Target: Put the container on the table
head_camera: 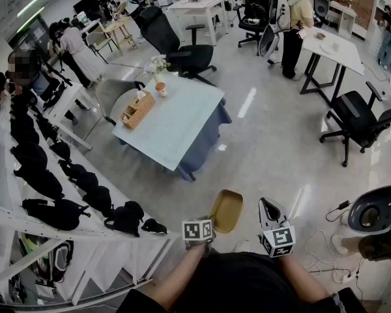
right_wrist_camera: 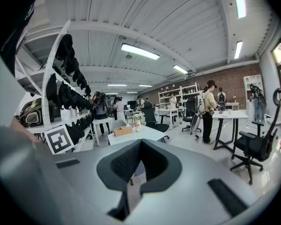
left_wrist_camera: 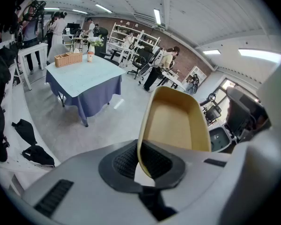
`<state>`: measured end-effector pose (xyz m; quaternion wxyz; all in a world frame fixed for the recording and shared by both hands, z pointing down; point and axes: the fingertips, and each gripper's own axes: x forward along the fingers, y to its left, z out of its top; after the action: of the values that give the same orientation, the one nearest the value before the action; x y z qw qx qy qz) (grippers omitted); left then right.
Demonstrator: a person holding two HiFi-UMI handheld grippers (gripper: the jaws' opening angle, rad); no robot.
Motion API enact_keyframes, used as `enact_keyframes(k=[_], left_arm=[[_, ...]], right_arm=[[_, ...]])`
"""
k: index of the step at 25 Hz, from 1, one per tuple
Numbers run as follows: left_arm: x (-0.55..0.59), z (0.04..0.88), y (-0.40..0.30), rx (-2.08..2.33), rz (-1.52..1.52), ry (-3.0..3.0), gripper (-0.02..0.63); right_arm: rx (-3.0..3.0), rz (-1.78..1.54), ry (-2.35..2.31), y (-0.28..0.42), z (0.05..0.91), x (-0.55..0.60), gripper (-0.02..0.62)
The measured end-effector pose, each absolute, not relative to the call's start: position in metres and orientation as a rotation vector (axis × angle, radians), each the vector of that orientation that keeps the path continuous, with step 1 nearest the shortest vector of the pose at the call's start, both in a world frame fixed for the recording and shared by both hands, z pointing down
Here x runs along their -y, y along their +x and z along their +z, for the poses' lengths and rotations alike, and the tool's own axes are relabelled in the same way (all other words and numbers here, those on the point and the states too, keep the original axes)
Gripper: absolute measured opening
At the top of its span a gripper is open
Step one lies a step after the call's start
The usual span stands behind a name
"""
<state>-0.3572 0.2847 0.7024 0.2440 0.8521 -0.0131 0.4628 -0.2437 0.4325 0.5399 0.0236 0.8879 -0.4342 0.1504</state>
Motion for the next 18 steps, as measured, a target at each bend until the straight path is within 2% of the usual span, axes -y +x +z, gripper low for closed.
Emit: enact_keyframes(k=[12,18], left_arm=[[-0.284,0.687,-0.339,0.106,1.232,2.349,0.015],[-0.283,0.697,-0.314,0.1,1.265,2.331,0.015]], right_arm=[[1.355,0.523,2.801,-0.237,0.55,-0.467,-0.002],[1.301,0.591,2.82,-0.211,0.565,-0.475,-0.002]])
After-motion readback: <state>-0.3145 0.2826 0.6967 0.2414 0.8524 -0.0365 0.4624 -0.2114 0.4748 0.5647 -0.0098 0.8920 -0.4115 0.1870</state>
